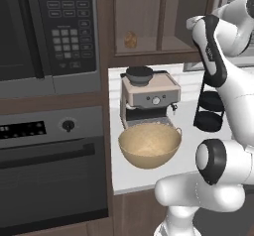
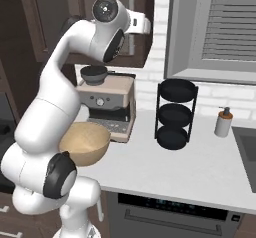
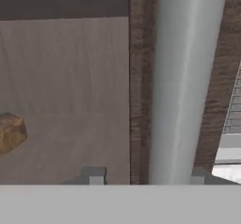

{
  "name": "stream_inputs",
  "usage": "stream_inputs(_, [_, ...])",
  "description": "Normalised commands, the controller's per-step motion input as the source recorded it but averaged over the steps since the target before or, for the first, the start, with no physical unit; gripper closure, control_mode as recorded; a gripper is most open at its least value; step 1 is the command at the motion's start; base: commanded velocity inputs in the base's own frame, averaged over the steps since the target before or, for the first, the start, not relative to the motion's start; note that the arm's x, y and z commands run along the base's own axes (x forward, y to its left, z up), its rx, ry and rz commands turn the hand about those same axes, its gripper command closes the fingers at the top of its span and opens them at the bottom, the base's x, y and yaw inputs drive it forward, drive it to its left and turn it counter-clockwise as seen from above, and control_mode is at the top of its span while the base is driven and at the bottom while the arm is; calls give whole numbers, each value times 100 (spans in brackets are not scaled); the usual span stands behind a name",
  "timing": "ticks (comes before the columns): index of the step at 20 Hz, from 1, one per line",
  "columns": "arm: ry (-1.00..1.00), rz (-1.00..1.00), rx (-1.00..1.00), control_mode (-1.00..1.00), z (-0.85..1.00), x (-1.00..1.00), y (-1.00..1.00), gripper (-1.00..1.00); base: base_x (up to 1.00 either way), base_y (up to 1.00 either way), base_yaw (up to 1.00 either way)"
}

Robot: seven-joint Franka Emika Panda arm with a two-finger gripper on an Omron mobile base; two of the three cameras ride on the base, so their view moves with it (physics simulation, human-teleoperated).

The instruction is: Open the cabinet, pick up the bread from the cabinet and place it in the basket. Then move the basket to the dining counter.

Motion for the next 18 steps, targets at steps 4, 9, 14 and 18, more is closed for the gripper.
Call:
stream_inputs(4, [7,0,15,-100,-22,17,100,100,0,0,0])
stream_inputs(9, [0,4,17,-100,-35,-15,100,100,0,0,0])
stream_inputs(14, [-10,4,2,-100,-21,-80,100,100,0,0,0])
stream_inputs(18, [-12,0,0,-100,-14,-83,100,100,0,0,0])
